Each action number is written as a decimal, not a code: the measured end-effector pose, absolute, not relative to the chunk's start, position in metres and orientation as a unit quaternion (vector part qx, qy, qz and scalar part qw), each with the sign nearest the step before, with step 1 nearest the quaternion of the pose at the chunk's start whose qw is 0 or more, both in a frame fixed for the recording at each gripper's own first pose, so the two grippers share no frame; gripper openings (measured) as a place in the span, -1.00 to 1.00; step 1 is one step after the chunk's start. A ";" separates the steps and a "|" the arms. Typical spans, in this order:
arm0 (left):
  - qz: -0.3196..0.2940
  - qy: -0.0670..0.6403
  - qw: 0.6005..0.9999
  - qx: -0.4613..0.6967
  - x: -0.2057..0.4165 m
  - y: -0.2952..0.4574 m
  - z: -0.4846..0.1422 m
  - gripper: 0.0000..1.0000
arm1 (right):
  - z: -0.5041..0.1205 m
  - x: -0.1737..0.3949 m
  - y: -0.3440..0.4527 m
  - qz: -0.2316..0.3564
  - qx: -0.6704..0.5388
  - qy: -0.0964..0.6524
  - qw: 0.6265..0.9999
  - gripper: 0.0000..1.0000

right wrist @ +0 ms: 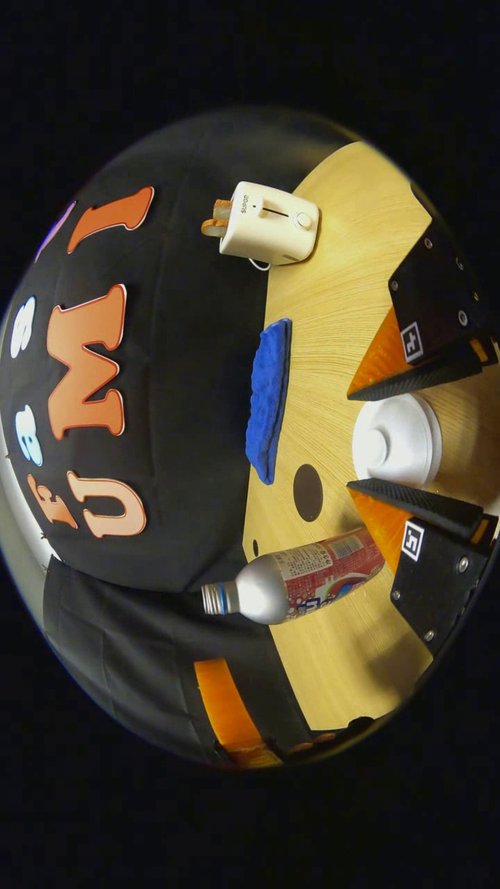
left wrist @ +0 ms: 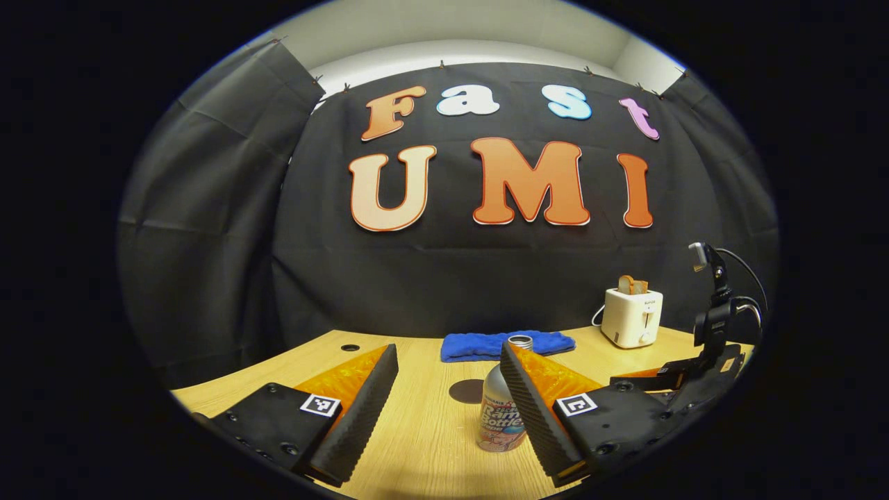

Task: Open the teacup lid with one hand, grasp the water bottle and pour water into the teacup with the other hand; after pouring, place the water bottle on the coaster and then close the teacup lid.

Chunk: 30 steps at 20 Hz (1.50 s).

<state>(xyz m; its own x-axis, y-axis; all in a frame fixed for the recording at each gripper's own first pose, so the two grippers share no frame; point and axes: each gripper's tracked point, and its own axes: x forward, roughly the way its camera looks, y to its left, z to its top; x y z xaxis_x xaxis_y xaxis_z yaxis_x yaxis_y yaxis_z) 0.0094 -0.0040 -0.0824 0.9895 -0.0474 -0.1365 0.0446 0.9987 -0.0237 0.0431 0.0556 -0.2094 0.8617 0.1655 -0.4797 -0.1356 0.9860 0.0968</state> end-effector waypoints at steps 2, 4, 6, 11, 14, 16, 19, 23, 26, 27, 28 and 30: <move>-0.024 0.071 0.997 -0.010 0.010 -0.005 -0.085 1.00 | -0.211 0.043 0.056 0.083 0.025 0.254 0.963 0.24; -0.027 0.073 0.997 -0.009 0.011 -0.007 -0.087 1.00 | -0.211 0.043 0.060 0.086 0.029 0.258 0.962 0.14; -0.032 0.075 0.997 -0.009 0.011 -0.011 -0.088 1.00 | -0.210 0.044 0.060 0.087 0.024 0.257 0.962 -0.03; -0.048 0.084 0.995 -0.010 0.010 -0.023 -0.096 0.96 | -0.210 0.045 0.060 0.085 0.035 0.260 0.961 -0.43; -0.061 0.087 0.994 -0.010 0.010 -0.033 -0.099 0.87 | -0.206 0.044 0.056 0.077 0.042 0.259 0.962 -0.49; -0.070 0.095 0.993 -0.014 0.010 -0.040 -0.107 0.94 | -0.193 0.046 0.057 0.079 0.043 0.241 0.966 -0.51; -0.083 0.109 0.990 -0.016 0.011 -0.052 -0.118 0.87 | -0.176 0.044 0.054 0.079 0.033 0.216 0.973 -0.51; -0.085 0.131 0.988 -0.022 0.017 -0.058 -0.135 0.94 | -0.162 0.038 0.043 0.071 0.030 0.205 0.976 -0.51; -0.085 0.151 0.984 -0.028 0.021 -0.064 -0.152 0.95 | -0.151 0.034 0.030 0.060 0.028 0.194 0.979 -0.51; -0.085 0.158 0.983 -0.028 0.023 -0.065 -0.157 0.95 | -0.150 0.033 0.025 0.055 0.026 0.192 0.980 -0.51; -0.084 0.163 0.983 -0.028 0.024 -0.065 -0.162 0.94 | -0.148 0.032 0.020 0.050 0.024 0.189 0.980 -0.51; -0.087 0.175 0.980 -0.031 0.026 -0.070 -0.170 0.95 | -0.145 0.031 0.012 0.043 0.023 0.185 0.981 -0.51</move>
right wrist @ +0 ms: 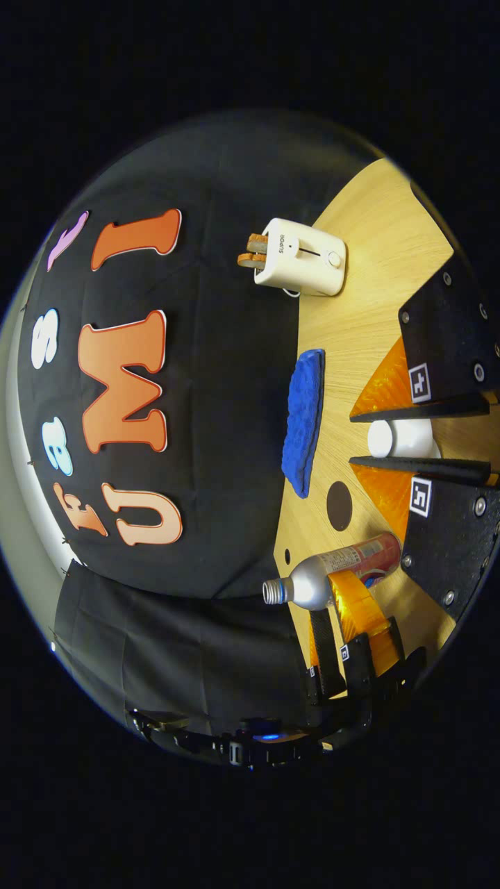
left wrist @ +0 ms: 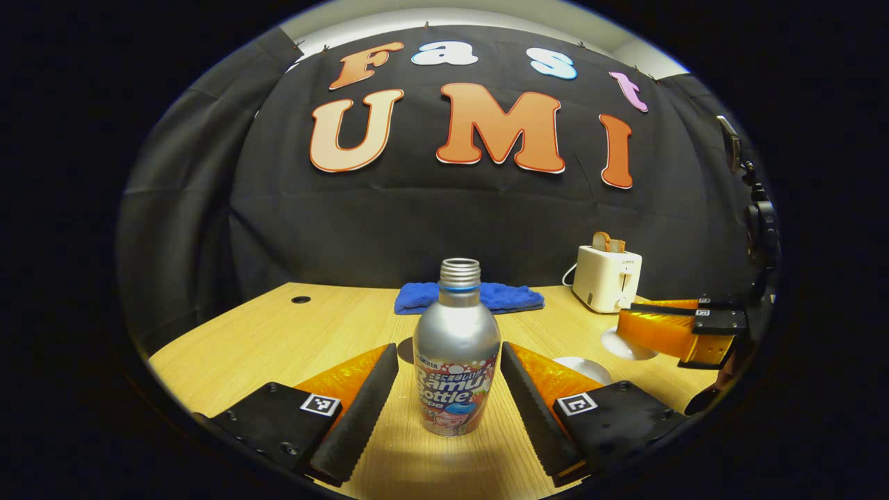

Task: Open the teacup lid with one hand, grasp the water bottle and pour water into the teacup with the other hand; after pouring, place the water bottle on the coaster and then close the teacup lid.

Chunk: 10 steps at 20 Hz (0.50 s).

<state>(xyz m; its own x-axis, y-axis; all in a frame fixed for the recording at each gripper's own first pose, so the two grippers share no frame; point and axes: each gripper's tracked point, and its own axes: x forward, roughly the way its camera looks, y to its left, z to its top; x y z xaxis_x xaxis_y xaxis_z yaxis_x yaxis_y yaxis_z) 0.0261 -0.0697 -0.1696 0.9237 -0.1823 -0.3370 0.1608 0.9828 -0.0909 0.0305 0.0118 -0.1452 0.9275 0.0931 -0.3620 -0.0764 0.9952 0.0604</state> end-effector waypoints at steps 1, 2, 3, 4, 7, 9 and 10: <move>-0.089 0.182 0.979 -0.031 0.029 -0.071 -0.175 0.95 | -0.144 0.029 0.009 0.041 0.024 0.184 0.982 -0.51; -0.090 0.187 0.978 -0.032 0.030 -0.074 -0.180 0.94 | -0.142 0.027 0.006 0.039 0.026 0.183 0.982 -0.51; -0.092 0.194 0.976 -0.033 0.030 -0.076 -0.184 0.95 | -0.141 0.026 0.003 0.037 0.027 0.181 0.982 -0.51; -0.094 0.201 0.974 -0.034 0.030 -0.078 -0.189 1.00 | -0.141 0.025 0.000 0.034 0.027 0.181 0.983 -0.51; -0.093 0.221 0.970 -0.030 0.036 -0.078 -0.201 1.00 | -0.139 0.021 -0.008 0.028 0.028 0.178 0.983 -0.51; -0.093 0.218 0.971 -0.027 0.036 -0.078 -0.201 0.78 | -0.136 0.017 -0.014 0.021 0.029 0.175 0.984 -0.51; -0.094 0.220 0.971 -0.024 0.036 -0.079 -0.202 0.77 | -0.135 0.015 -0.016 0.018 0.031 0.175 0.984 -0.51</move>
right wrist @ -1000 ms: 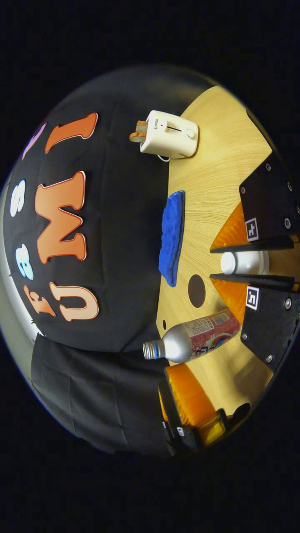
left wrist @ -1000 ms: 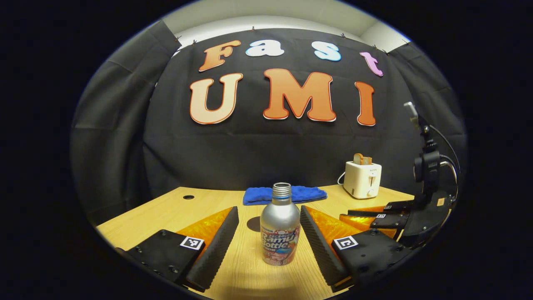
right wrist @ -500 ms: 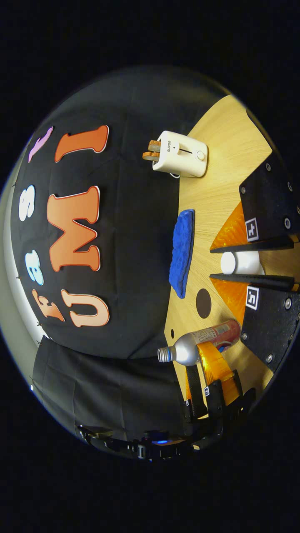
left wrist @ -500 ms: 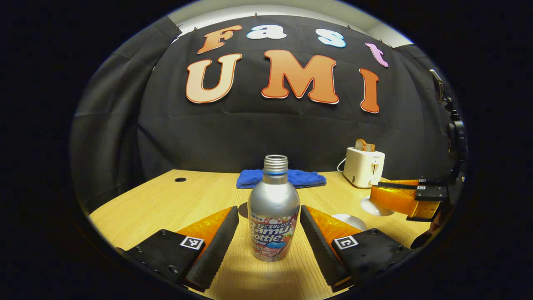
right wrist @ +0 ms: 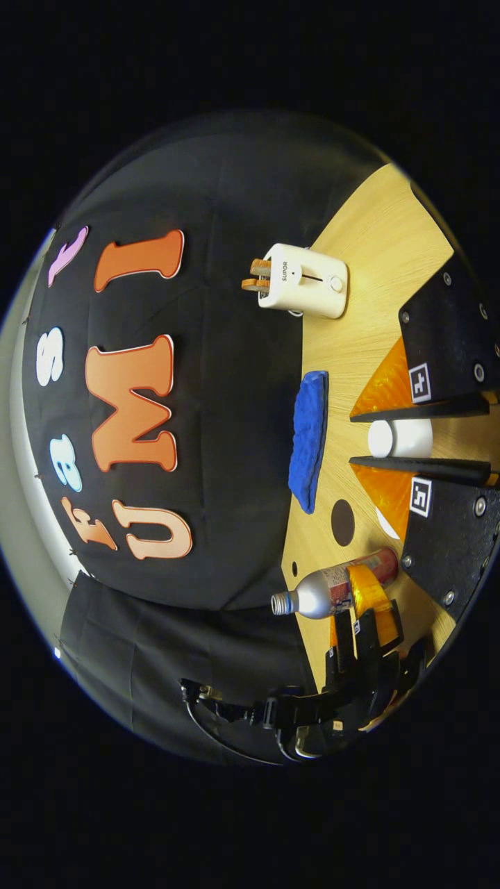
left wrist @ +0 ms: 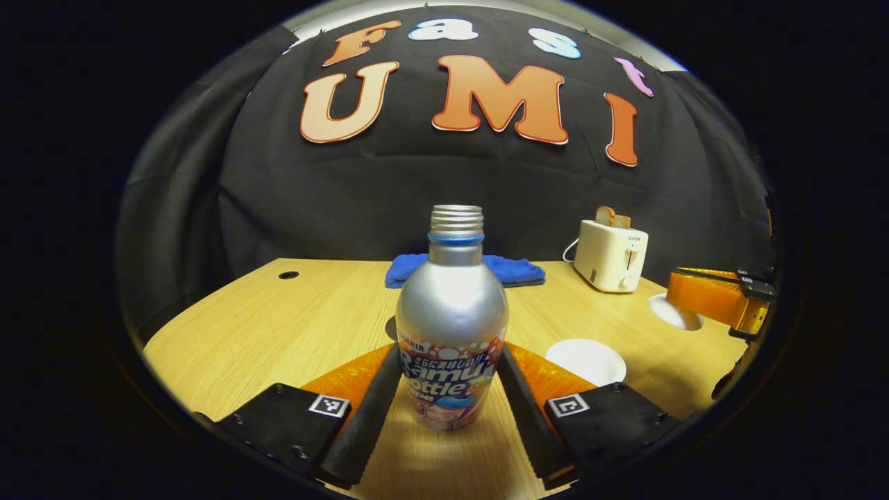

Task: Open the teacup lid with one hand, grasp the water bottle and pour water into the teacup with the other hand; after pouring, place the water bottle on the coaster and then close the teacup lid.

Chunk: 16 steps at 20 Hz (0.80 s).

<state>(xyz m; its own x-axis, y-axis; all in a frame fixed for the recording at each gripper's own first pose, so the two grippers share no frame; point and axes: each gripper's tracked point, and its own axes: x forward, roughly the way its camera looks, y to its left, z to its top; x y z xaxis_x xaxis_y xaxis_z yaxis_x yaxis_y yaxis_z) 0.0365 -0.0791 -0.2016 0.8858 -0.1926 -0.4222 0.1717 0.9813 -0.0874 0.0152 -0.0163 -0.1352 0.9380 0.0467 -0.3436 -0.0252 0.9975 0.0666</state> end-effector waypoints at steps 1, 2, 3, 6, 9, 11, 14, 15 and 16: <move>-0.091 0.219 0.971 -0.020 0.037 -0.076 -0.201 0.73 | -0.135 0.014 -0.019 0.015 0.032 0.175 0.984 -0.51; -0.088 0.218 0.972 -0.015 0.039 -0.074 -0.198 0.65 | -0.135 0.013 -0.022 0.013 0.031 0.175 0.984 -0.51; -0.085 0.216 0.973 -0.004 0.041 -0.072 -0.197 0.71 | -0.135 0.011 -0.026 0.006 0.029 0.173 0.984 -0.51; -0.074 0.203 0.976 0.040 0.044 -0.064 -0.188 0.63 | -0.131 0.006 -0.030 0.002 0.027 0.167 0.986 -0.51; -0.070 0.187 0.975 0.098 0.046 -0.057 -0.177 0.63 | -0.120 0.003 -0.033 -0.003 0.024 0.160 0.987 -0.51; -0.064 0.180 0.971 0.143 0.050 -0.052 -0.170 0.71 | -0.117 0.000 -0.035 -0.007 0.022 0.156 0.988 -0.51; -0.071 0.184 0.962 0.191 0.051 -0.053 -0.171 0.60 | -0.116 -0.002 -0.043 -0.014 0.022 0.154 0.988 -0.51; -0.073 0.182 0.959 0.205 0.052 -0.054 -0.169 0.60 | -0.117 -0.004 -0.046 -0.016 0.021 0.155 0.988 -0.51; -0.072 0.181 0.955 0.224 0.052 -0.053 -0.170 0.60 | -0.117 -0.006 -0.047 -0.017 0.021 0.156 0.987 -0.51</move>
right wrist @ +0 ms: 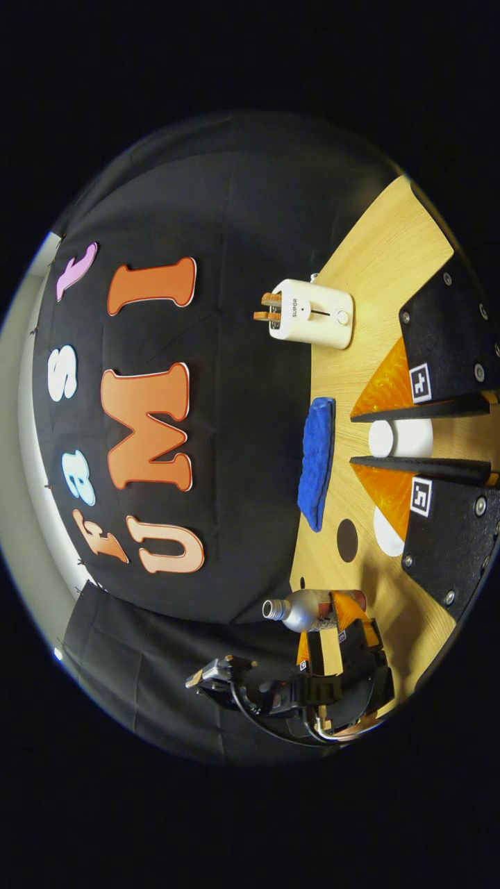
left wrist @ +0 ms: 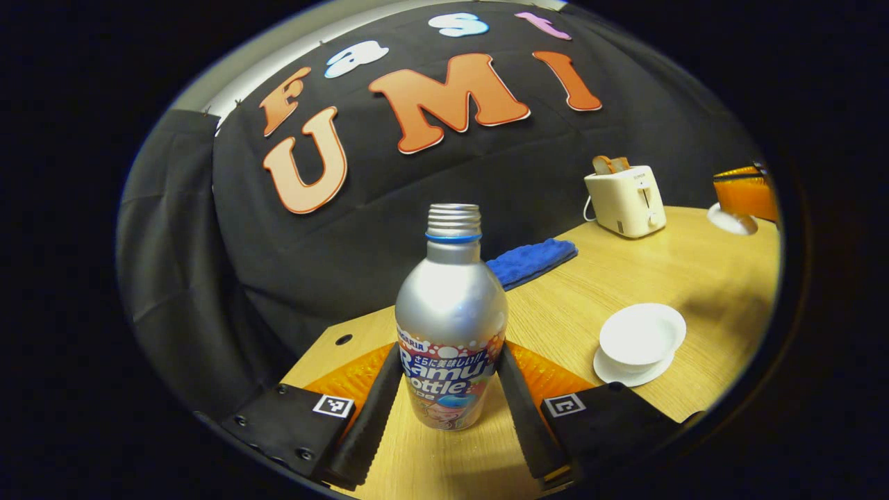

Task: Open the teacup lid with one hand, grasp the water bottle and pour water into the teacup with the other hand; after pouring, place the water bottle on the coaster and then close the teacup lid.

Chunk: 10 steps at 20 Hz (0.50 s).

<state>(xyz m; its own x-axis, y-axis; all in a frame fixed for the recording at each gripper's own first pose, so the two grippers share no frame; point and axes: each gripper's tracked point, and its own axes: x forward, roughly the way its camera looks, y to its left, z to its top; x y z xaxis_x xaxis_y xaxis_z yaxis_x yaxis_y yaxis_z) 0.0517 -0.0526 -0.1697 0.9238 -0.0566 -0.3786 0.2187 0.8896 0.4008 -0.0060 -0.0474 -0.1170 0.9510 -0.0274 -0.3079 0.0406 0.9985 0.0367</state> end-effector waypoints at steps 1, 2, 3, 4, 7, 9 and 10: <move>-0.073 0.178 0.951 0.243 0.053 -0.053 -0.168 0.60 | -0.116 -0.007 -0.050 -0.020 0.022 0.154 0.988 -0.51; -0.074 0.175 0.946 0.263 0.052 -0.053 -0.168 0.60 | -0.115 -0.008 -0.051 -0.020 0.021 0.154 0.988 -0.51; -0.077 0.171 0.941 0.282 0.053 -0.055 -0.168 0.60 | -0.114 -0.010 -0.054 -0.023 0.021 0.152 0.988 -0.51; -0.079 0.169 0.935 0.301 0.052 -0.058 -0.168 0.60 | -0.113 -0.011 -0.056 -0.024 0.022 0.151 0.988 -0.51; -0.088 0.161 0.918 0.353 0.051 -0.065 -0.172 0.69 | -0.110 -0.016 -0.062 -0.031 0.022 0.146 0.988 -0.51; -0.093 0.157 0.905 0.384 0.050 -0.068 -0.175 0.77 | -0.108 -0.018 -0.068 -0.038 0.018 0.144 0.989 -0.51; -0.098 0.154 0.897 0.403 0.049 -0.069 -0.175 0.69 | -0.107 -0.019 -0.070 -0.039 0.018 0.143 0.989 -0.51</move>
